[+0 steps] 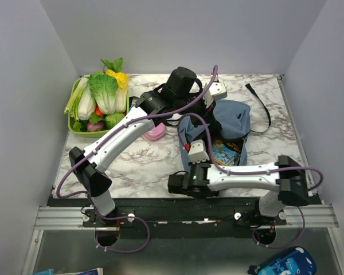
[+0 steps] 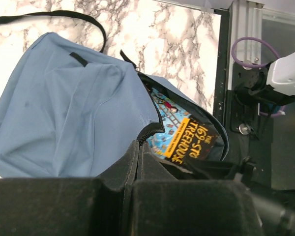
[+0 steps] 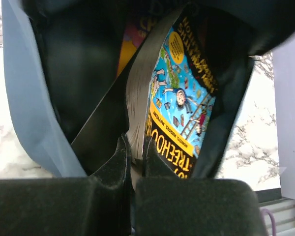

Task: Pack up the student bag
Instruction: Place the book in the student bag.

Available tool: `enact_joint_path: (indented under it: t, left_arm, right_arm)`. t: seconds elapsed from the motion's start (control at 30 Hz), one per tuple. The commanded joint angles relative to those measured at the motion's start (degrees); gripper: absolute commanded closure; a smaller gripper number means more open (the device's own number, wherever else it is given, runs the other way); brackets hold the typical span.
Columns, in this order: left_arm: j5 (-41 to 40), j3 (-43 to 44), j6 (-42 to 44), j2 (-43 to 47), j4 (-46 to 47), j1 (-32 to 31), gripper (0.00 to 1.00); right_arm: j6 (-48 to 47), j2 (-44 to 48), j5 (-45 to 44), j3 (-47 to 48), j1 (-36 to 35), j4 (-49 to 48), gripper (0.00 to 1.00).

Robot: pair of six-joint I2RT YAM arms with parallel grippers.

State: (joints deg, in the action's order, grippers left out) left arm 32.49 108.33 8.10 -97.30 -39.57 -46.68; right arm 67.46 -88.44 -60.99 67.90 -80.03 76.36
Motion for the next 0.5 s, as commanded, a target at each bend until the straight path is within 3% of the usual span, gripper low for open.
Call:
enact_joint_path:
  t: [0.0,0.13,0.3,0.47]
  left_arm:
    - [4.5,0.7,-1.4,1.8,0.4,-0.3,1.00]
    - [4.4,-0.9,-0.1,3.2,0.2,-0.3,1.00]
    - [4.6,-0.1,-0.1,2.2,-0.1,-0.3,1.00]
    - [4.4,0.3,-0.2,1.5,-0.2,-0.3,1.00]
  right_arm:
    - [9.3,-5.8,-13.0,3.1,1.7,11.2,0.99]
    - [16.5,-2.3,-20.2,-1.0,4.0,11.0,0.99]
    - [18.9,-1.6,-32.7,-4.5,4.0,11.0,0.99]
    - [23.0,-2.0,-33.3,-6.1,2.6,11.0,0.99]
